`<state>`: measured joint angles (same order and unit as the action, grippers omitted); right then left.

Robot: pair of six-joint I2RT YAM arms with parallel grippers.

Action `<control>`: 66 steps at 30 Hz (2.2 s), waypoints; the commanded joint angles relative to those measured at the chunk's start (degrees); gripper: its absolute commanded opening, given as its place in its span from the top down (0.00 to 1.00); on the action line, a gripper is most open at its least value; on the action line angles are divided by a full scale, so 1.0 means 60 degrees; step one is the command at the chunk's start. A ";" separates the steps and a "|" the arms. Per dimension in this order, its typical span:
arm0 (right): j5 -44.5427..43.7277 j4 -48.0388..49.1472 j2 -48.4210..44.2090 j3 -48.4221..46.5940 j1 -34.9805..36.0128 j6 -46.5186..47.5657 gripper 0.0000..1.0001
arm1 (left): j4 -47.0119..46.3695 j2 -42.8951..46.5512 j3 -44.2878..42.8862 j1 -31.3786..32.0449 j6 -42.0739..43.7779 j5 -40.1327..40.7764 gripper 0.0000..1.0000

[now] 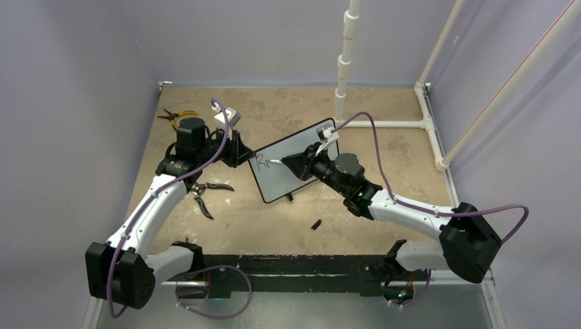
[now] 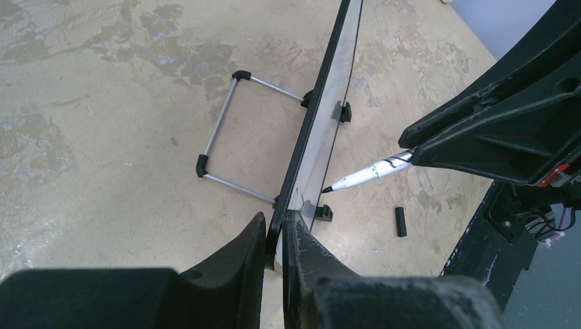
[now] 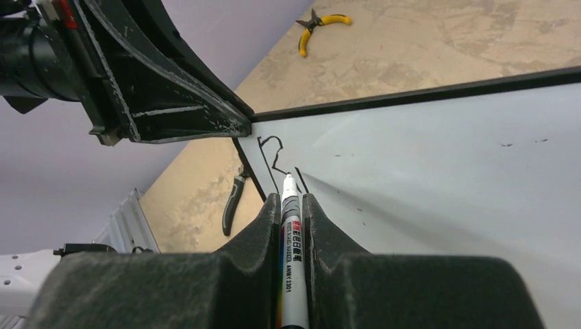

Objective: Write a sentence on the whiteboard

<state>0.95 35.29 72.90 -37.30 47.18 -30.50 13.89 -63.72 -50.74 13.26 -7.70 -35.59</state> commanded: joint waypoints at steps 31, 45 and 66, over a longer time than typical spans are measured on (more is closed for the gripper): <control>-0.0061 0.0359 0.0728 -0.1016 -0.0041 0.0308 1.00 | -0.0367 0.0195 0.0001 -0.0041 0.0134 -0.0028 1.00; -0.0374 0.0204 -0.0259 -0.0117 -0.0052 0.0075 1.00 | -0.0363 0.0177 -0.0017 -0.0041 0.0141 0.0000 1.00; 0.0160 0.0715 0.0334 -0.0185 -0.0567 -0.0043 1.00 | -0.0385 0.0149 -0.0015 -0.0041 0.0140 -0.0013 1.00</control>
<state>0.12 36.38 73.93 -38.11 44.36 -30.46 13.89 -63.72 -50.72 13.26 -7.68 -35.59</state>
